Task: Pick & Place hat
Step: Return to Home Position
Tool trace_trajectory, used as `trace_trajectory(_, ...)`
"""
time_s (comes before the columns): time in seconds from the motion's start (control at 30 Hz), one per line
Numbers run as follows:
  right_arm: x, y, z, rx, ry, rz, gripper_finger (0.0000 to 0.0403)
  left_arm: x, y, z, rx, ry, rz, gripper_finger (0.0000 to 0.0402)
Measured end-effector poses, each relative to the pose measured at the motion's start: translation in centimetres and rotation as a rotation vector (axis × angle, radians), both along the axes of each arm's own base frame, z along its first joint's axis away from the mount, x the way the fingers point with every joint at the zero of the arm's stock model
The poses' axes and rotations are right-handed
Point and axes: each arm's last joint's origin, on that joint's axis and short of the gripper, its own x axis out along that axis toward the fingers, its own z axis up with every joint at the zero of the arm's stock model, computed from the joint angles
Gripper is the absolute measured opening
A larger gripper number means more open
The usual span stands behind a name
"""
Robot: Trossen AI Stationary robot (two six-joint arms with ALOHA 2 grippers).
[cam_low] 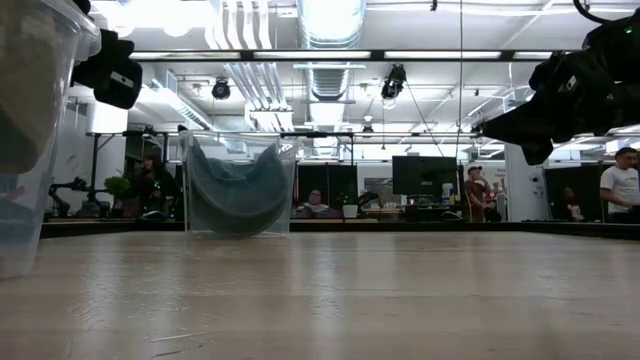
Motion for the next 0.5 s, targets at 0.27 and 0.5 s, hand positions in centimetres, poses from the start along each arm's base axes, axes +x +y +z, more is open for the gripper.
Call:
trace_trajectory(0.27,0.0,0.0,0.0,0.001,0.0,0.0,0.0068,0.0,0.0,-0.01,0.0,0.001,0.0,0.0067)
trace_trajectory(0.5,0.0,0.0,0.01,0.0,0.0,0.0,0.0078,0.0,0.0,-0.01,0.0,0.001,0.0,0.0067)
